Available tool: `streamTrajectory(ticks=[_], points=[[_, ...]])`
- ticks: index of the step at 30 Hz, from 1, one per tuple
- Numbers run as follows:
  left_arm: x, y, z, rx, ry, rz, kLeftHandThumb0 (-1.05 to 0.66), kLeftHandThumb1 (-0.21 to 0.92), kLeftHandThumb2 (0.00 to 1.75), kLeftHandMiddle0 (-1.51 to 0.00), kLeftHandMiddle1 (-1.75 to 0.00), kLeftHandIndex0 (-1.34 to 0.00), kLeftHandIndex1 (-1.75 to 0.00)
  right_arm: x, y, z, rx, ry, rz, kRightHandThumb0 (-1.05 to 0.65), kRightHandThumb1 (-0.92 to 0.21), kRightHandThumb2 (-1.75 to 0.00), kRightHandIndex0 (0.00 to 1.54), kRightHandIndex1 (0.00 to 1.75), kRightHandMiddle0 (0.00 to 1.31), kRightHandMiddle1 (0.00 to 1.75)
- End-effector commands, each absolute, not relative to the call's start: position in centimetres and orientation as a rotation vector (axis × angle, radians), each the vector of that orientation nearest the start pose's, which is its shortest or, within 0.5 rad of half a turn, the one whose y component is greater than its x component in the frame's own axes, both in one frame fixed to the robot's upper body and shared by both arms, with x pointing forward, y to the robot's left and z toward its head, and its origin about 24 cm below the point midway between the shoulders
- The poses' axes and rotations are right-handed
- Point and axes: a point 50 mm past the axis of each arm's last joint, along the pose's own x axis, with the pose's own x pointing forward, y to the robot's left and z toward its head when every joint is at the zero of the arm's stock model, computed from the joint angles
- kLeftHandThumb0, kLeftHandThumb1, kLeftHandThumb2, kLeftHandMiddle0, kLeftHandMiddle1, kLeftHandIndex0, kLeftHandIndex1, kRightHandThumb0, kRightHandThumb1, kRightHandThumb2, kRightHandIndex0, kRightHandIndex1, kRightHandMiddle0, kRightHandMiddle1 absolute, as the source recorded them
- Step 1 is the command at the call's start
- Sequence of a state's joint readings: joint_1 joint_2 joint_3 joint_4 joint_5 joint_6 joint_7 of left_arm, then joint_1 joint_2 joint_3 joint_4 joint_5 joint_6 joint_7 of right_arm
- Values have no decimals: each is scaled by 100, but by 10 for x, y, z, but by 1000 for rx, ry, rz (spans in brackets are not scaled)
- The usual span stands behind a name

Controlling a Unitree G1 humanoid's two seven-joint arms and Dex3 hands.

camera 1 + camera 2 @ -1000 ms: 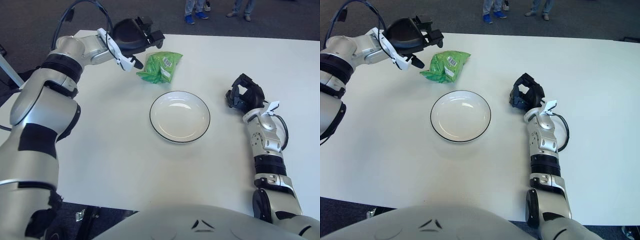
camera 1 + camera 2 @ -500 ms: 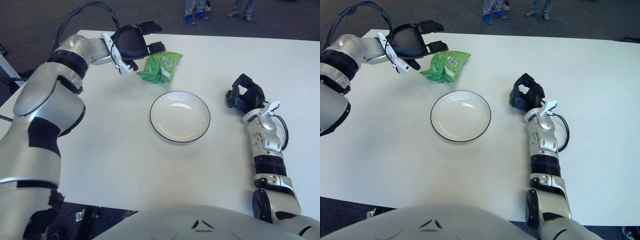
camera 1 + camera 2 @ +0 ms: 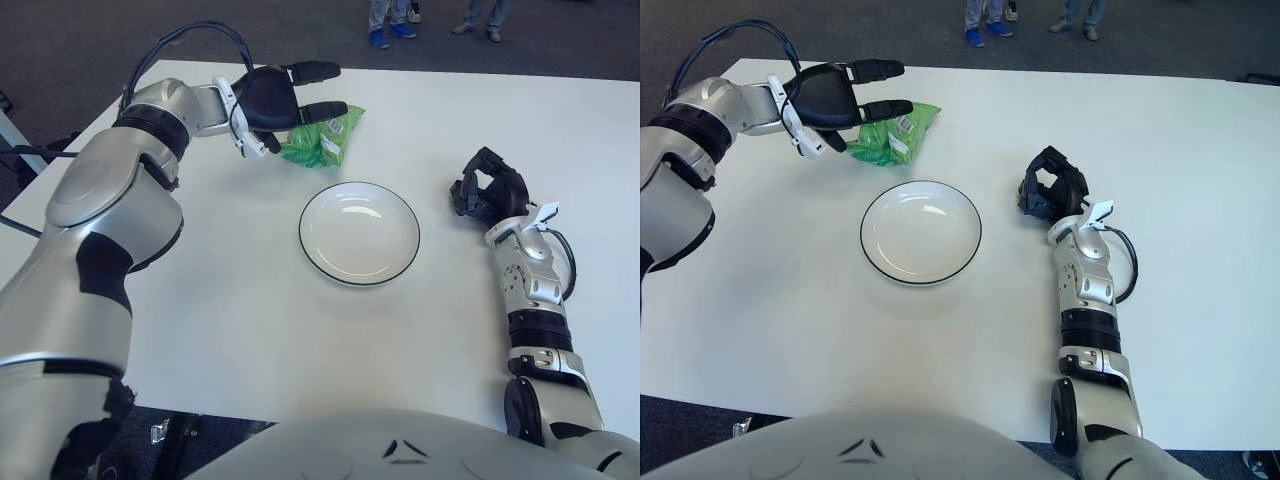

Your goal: Put the snack into the plate.

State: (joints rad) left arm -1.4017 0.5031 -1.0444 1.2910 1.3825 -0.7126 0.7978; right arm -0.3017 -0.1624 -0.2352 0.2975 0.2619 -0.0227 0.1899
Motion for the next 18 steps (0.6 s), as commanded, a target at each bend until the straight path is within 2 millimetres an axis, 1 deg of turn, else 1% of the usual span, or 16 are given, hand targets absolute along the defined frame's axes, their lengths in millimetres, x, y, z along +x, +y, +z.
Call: streamTrajectory(ticks=[1,3,6,13,18], points=[[397,123,195,2079,-967,-698,-105,92,58,0,0,0,0,295,-210,37,207,42,-11,-47,-37,-126,130,175,57,175],[398,120,192,2032,-869,-726,-105,92,59,0,0,0,0,295,-210,37,209,43,-10,-47,-37,-125,130,175,57,175],[398,118,191,1984,-785,-747,-105,92,61,0,0,0,0,295,-210,37,211,44,-10,-46,-37,-125,130,175,57,175],[401,115,187,1809,-561,-767,-105,92,73,0,0,0,0,295,-210,37,214,48,-7,-46,-37,-125,130,175,57,175],[403,113,185,1738,-433,-803,-105,92,81,0,0,0,0,295,-210,37,215,50,-7,-47,-37,-125,130,175,57,175]])
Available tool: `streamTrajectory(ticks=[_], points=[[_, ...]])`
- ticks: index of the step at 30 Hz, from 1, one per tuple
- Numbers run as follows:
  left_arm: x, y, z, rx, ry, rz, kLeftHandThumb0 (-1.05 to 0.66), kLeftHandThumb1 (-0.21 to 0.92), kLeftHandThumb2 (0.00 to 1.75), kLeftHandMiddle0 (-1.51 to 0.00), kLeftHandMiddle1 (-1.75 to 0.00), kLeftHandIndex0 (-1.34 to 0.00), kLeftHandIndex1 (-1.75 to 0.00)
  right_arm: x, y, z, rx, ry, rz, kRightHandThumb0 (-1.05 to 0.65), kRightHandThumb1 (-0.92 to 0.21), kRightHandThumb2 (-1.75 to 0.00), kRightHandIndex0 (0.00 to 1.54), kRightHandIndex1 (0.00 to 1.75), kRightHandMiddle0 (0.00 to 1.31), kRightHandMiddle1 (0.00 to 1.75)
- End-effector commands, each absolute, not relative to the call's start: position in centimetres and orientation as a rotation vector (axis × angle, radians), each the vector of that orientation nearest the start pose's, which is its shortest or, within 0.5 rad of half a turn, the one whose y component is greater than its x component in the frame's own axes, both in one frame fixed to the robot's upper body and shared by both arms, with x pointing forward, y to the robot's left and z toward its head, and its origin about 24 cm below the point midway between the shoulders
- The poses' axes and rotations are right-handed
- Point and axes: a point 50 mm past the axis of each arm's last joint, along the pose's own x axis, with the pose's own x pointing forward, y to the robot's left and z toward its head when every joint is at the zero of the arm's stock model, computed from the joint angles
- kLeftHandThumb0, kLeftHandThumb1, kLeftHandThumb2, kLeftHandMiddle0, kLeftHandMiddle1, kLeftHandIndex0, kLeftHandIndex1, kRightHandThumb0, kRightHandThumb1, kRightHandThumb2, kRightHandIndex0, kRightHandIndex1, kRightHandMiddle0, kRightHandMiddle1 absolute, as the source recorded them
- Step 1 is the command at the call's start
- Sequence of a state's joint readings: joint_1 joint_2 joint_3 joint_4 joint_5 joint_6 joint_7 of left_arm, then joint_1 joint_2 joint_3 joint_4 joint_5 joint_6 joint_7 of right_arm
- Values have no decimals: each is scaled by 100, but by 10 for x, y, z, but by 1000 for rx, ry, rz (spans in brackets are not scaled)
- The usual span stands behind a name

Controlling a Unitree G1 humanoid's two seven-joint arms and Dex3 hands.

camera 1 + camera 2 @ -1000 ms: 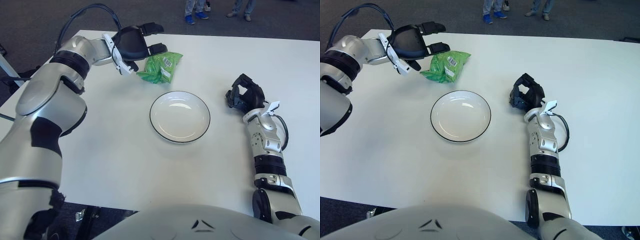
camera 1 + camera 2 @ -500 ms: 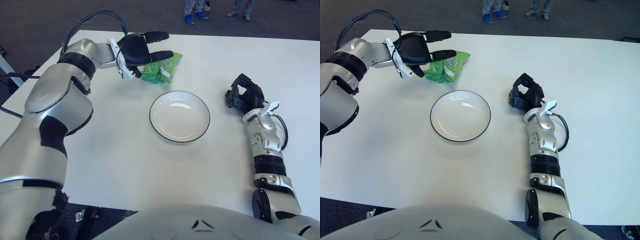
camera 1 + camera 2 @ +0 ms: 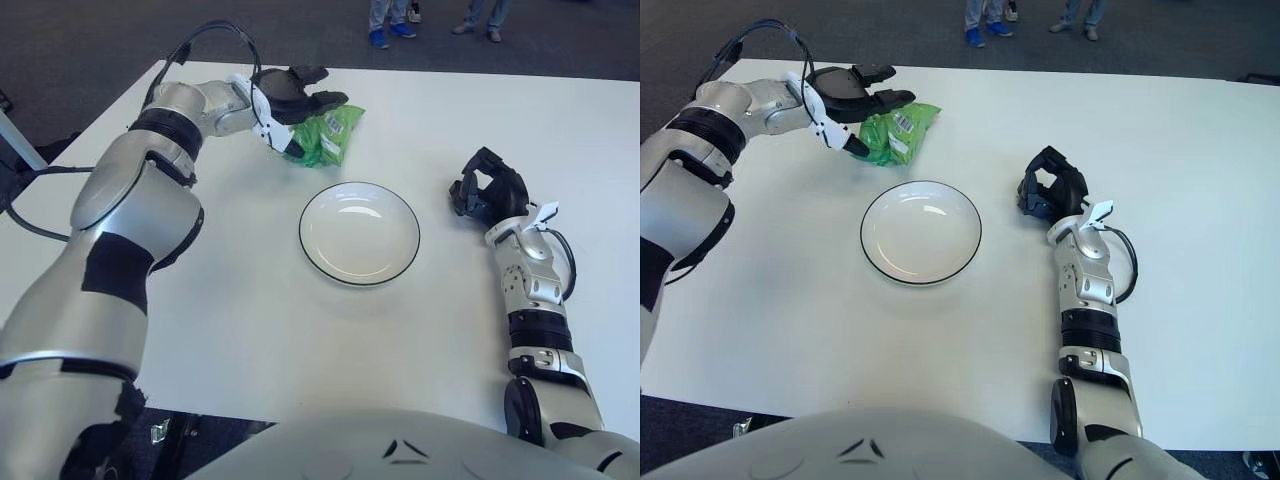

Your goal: Put the snack into the plate.

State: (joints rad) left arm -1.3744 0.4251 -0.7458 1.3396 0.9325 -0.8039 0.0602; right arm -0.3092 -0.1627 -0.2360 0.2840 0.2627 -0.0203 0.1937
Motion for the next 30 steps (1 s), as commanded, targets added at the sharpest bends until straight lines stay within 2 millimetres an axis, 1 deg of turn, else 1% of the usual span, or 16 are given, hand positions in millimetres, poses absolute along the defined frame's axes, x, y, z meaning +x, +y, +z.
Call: streamTrajectory(ticks=[1,7,12,14,30], points=[[403,112,184,1730,-410,-810,-105,92,82,0,0,0,0,295,-210,37,216,50,-6,-47,-37,-125,130,175,57,175],[405,109,178,1690,-318,-834,-105,92,88,0,0,0,0,294,-209,38,219,51,1,-47,-37,-126,130,175,57,175],[404,109,174,1658,-284,-841,-105,92,91,0,0,0,0,294,-209,38,221,54,8,-47,-37,-126,130,175,57,175],[404,110,171,1619,-270,-844,-105,92,92,0,0,0,0,293,-209,38,215,54,17,-47,-37,-126,130,175,57,175],[400,114,157,1423,-195,-890,-103,92,87,-3,-1,0,0,293,-208,40,195,51,62,-46,-38,-125,130,175,57,175]])
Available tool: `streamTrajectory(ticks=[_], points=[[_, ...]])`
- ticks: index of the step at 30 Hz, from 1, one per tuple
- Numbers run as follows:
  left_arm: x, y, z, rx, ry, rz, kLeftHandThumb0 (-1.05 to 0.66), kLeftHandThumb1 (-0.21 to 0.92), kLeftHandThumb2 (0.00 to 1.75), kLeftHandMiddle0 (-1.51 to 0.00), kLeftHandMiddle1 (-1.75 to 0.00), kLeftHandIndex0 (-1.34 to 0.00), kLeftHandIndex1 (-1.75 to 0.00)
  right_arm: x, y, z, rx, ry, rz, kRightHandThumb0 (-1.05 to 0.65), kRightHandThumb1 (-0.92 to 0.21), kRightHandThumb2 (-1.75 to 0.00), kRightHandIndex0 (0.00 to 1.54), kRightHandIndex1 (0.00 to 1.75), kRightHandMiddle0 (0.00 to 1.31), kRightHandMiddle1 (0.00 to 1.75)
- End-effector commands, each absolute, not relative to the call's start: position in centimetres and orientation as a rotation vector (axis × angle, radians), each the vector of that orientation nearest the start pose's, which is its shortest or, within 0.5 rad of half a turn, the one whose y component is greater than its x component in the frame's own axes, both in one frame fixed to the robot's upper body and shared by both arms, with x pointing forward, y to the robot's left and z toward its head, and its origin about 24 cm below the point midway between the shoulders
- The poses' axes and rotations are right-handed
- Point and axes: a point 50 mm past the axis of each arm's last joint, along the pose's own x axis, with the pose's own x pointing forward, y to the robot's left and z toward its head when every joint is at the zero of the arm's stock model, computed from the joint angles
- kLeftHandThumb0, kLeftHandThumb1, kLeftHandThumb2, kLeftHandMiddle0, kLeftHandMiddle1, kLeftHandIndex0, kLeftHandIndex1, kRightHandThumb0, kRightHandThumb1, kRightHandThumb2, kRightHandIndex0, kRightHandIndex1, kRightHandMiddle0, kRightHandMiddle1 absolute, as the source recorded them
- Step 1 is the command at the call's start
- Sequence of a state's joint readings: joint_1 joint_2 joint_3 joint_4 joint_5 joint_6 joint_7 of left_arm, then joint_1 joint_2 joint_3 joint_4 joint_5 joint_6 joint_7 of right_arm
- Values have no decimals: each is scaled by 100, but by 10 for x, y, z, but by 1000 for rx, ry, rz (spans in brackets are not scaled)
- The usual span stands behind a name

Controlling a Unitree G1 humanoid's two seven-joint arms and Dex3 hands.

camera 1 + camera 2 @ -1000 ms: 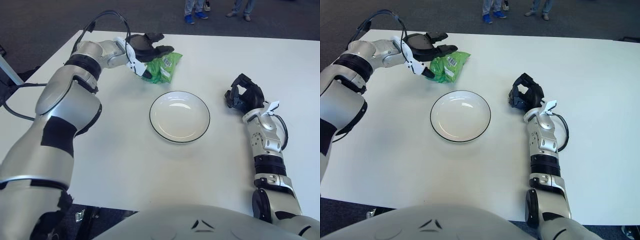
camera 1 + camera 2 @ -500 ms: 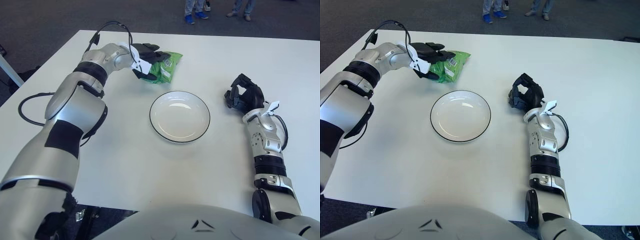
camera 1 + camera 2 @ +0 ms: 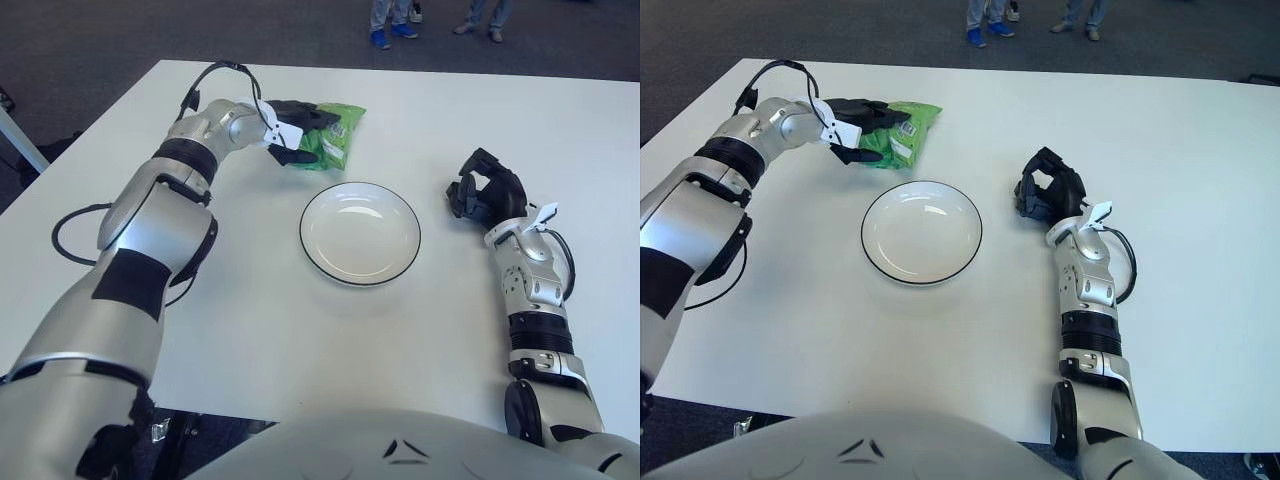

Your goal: Put the snack into the plate.

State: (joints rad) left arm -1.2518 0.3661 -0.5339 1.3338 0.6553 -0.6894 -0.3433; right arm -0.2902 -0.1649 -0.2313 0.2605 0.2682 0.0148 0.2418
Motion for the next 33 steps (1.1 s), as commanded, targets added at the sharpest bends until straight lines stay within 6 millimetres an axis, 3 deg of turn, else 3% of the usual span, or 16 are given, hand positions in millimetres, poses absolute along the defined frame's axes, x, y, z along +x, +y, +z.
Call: streamTrajectory(ticks=[1,15,24,33], points=[[399,114,156,1417,-190,-894,-103,92,86,-3,-2,0,0,293,-208,40,192,51,66,-46,-38,-125,130,175,57,175],[392,135,139,1377,-139,-919,-100,92,88,-9,-6,0,-1,292,-207,41,168,42,79,-46,-39,-123,129,175,56,175],[376,157,131,1405,-237,-976,-101,92,94,-12,-9,0,-2,291,-206,42,178,32,78,-46,-39,-123,129,175,55,175],[361,175,139,1502,-352,-1030,-101,92,94,-14,-13,0,0,291,-206,43,191,45,65,-46,-39,-123,128,175,56,175]])
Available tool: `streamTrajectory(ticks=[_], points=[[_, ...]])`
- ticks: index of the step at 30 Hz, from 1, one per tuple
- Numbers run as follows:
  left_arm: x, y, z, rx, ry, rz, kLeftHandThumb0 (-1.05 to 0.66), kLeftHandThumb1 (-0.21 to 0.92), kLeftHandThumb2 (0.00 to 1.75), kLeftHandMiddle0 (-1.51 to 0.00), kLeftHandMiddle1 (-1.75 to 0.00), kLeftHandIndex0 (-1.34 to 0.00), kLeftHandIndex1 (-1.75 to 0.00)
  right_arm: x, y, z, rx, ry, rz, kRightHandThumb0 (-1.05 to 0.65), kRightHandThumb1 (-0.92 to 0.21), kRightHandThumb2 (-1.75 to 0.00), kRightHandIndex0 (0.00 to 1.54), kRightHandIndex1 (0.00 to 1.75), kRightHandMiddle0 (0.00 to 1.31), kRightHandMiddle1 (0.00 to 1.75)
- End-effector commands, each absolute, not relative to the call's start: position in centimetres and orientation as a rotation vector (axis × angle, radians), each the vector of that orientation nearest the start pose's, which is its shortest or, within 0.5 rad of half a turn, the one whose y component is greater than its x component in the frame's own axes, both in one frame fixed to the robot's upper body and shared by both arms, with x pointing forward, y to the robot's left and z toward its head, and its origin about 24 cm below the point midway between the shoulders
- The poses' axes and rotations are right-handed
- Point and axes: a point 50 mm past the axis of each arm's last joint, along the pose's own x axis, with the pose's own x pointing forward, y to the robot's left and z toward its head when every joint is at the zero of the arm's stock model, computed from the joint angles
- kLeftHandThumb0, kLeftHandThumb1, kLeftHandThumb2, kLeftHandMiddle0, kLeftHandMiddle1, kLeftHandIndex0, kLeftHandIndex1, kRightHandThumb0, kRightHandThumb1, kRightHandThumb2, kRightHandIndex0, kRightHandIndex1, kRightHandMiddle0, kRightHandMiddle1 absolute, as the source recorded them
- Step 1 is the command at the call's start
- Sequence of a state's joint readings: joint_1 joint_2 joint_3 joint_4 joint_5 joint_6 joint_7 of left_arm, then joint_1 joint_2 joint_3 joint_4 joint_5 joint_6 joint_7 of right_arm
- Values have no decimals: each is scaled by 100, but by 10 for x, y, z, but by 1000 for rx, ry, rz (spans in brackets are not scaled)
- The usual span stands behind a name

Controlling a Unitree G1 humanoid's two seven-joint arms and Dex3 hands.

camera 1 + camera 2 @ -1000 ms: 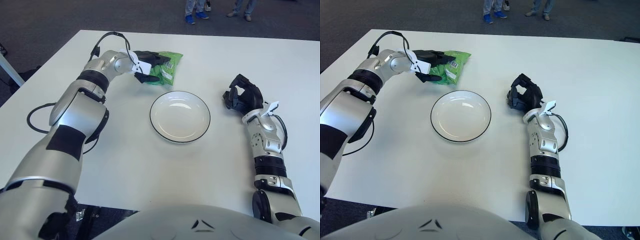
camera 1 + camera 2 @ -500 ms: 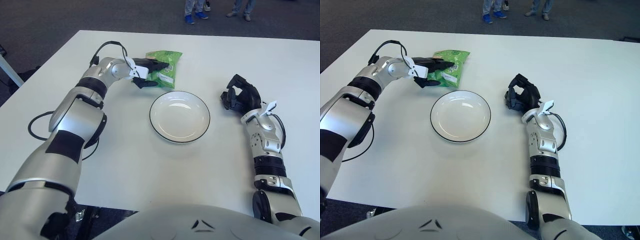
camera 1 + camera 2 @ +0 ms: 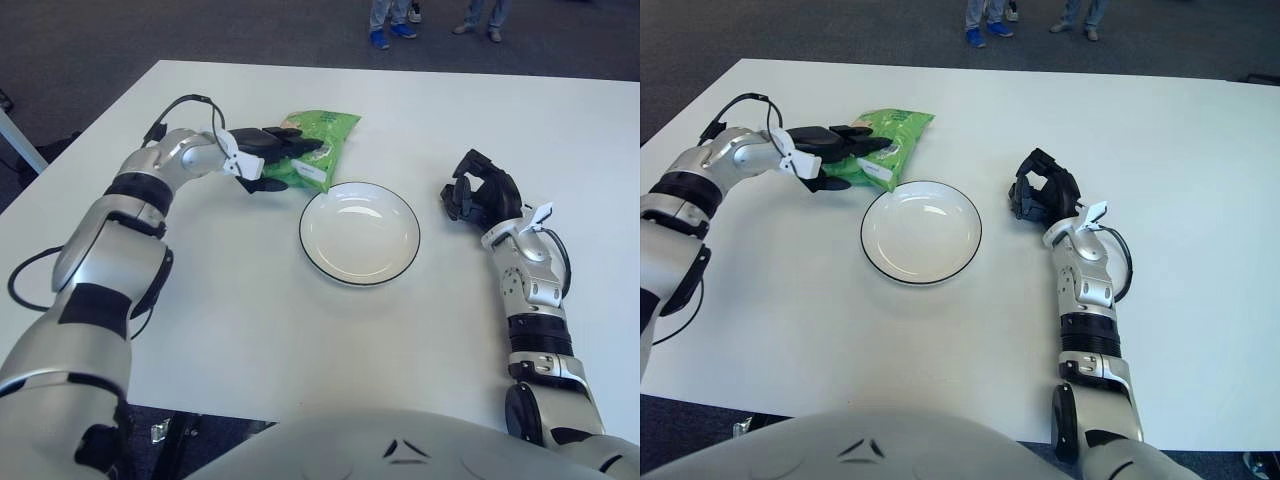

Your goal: Put the snack into the plate.

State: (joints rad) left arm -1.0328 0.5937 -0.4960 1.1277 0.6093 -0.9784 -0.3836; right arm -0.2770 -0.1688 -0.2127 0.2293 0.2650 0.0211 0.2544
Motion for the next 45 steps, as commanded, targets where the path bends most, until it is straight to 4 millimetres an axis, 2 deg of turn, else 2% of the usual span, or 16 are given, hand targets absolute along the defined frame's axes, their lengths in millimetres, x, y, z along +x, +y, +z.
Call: streamTrajectory(ticks=[1,9,12,15,20,38,40,42,45], points=[[361,175,139,1511,-356,-1034,-101,92,95,-14,-13,0,0,291,-206,43,193,46,64,-46,-39,-123,128,175,56,175],[352,182,137,1567,-422,-1073,-104,92,101,-14,-16,0,0,291,-206,43,195,52,58,-46,-39,-123,128,175,56,175],[340,189,144,1566,-490,-1127,-105,92,102,-15,-17,-1,-1,290,-207,43,191,51,56,-46,-39,-124,128,175,56,175],[330,193,152,1568,-550,-1170,-105,92,101,-11,-28,0,-10,290,-207,43,187,51,55,-46,-38,-124,128,175,56,175],[321,196,152,1576,-568,-1210,-105,92,100,-10,-41,0,-17,290,-207,44,182,49,55,-46,-38,-124,129,175,56,175],[312,202,159,1598,-643,-1241,-105,92,104,-13,-53,0,-15,290,-207,45,179,57,50,-46,-38,-124,128,175,56,175],[315,202,166,1605,-650,-1223,-105,92,103,-15,-54,0,-19,290,-207,45,180,58,49,-46,-38,-124,128,175,56,175],[318,201,175,1615,-668,-1204,-104,92,95,-19,-60,0,-33,290,-207,45,181,58,48,-46,-38,-124,128,175,56,175],[318,202,185,1614,-687,-1181,-102,92,88,-21,-65,0,-43,290,-207,45,181,57,46,-46,-38,-124,128,175,56,175]])
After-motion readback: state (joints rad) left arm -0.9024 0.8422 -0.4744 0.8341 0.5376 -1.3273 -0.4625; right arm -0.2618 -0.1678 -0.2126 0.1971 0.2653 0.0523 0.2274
